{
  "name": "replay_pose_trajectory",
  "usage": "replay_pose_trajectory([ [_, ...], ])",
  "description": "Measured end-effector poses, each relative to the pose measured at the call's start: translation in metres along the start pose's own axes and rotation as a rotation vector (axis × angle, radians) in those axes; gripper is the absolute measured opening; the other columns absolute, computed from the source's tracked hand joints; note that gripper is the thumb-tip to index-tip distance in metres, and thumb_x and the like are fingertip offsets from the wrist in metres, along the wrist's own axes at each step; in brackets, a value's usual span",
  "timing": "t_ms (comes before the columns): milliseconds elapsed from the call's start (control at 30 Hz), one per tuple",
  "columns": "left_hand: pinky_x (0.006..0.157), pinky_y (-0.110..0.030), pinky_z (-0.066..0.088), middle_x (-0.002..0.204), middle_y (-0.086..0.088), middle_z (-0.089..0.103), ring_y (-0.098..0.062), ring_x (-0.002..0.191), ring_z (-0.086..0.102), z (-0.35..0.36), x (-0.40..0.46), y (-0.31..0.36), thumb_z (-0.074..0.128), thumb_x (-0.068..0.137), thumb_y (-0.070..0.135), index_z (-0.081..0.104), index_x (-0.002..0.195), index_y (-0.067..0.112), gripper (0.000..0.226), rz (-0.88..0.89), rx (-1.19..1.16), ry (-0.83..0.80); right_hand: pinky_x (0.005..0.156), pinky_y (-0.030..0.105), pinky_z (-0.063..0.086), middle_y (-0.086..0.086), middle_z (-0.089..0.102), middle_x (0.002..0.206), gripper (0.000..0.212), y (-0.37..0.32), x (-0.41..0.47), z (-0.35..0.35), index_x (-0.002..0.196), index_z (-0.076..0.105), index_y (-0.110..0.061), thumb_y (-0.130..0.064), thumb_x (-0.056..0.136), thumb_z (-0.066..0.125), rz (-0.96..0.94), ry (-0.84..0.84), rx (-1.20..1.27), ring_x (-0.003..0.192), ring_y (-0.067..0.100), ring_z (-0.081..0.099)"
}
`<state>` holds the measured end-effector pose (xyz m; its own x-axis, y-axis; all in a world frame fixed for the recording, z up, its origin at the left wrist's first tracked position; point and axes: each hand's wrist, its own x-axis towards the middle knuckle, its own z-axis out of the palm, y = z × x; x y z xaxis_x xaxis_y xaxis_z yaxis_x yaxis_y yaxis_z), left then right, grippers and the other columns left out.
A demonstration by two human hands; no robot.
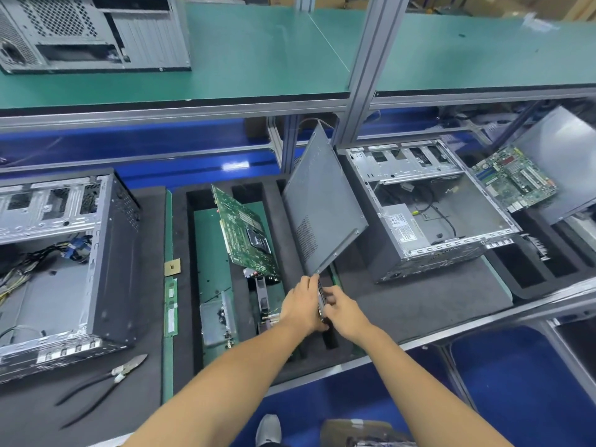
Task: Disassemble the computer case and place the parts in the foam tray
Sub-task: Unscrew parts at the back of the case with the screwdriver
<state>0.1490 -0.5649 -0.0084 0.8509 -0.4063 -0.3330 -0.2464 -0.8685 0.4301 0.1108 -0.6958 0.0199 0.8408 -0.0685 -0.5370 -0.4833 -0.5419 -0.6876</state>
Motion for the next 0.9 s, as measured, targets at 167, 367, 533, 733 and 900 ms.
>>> replay_pose_trajectory([
  [167, 0.107, -0.043, 0.047, 0.155, -0.007, 0.031, -0.026, 0.139, 0.045, -0.017, -0.004, -0.005, 0.091, 0.067, 0.044, -0.001, 0.163, 0.012, 0.137, 0.048, -0.029, -0.083, 0.096, 0.040, 0.047, -0.001, 0.045, 0.135, 0.045, -0.017, 0.005, 0.007, 0.139, 0.046, -0.024, -0.028, 0.096, 0.057, -0.067, 0.138, -0.377, 0.125, 0.021, 0.045],
  [367, 0.083, -0.040, 0.049, 0.123, -0.005, 0.054, -0.027, 0.112, 0.059, -0.106, -0.035, -0.059, 0.075, 0.084, 0.040, 0.046, 0.135, 0.015, 0.063, 0.100, 0.077, 0.118, 0.080, 0.033, 0.043, -0.009, 0.044, 0.115, 0.038, -0.090, 0.007, 0.037, 0.119, 0.054, -0.027, -0.015, 0.084, 0.063, -0.497, 0.357, -0.304, 0.112, 0.014, 0.042],
  [533, 0.086, -0.036, 0.051, 0.097, 0.015, 0.063, -0.014, 0.099, 0.061, -0.197, -0.100, -0.160, 0.066, 0.093, 0.024, 0.064, 0.109, 0.030, 0.017, -0.140, -0.129, 0.425, 0.088, 0.037, 0.045, -0.008, 0.051, 0.114, 0.039, -0.185, 0.005, 0.102, 0.119, 0.056, -0.022, -0.009, 0.083, 0.061, -0.693, 0.273, -0.149, 0.109, 0.014, 0.047],
  [733, 0.086, -0.045, 0.049, 0.108, -0.008, 0.064, -0.033, 0.102, 0.057, -0.253, -0.201, -0.316, 0.073, 0.088, 0.025, 0.069, 0.107, 0.019, 0.020, -0.500, 0.003, 0.757, 0.086, 0.038, 0.042, -0.006, 0.053, 0.113, 0.028, -0.273, -0.011, 0.221, 0.114, 0.060, -0.025, -0.027, 0.087, 0.052, -0.837, 0.015, -0.259, 0.110, 0.016, 0.046],
  [900, 0.093, -0.054, 0.043, 0.122, -0.026, 0.050, -0.046, 0.113, 0.049, -0.264, -0.271, -0.416, 0.082, 0.083, 0.031, 0.061, 0.120, 0.006, 0.050, -0.808, -0.030, 0.890, 0.100, 0.039, 0.041, 0.001, 0.042, 0.133, 0.035, -0.303, -0.017, 0.312, 0.126, 0.056, -0.021, -0.028, 0.092, 0.062, -0.714, 0.042, -0.351, 0.127, 0.024, 0.031],
])
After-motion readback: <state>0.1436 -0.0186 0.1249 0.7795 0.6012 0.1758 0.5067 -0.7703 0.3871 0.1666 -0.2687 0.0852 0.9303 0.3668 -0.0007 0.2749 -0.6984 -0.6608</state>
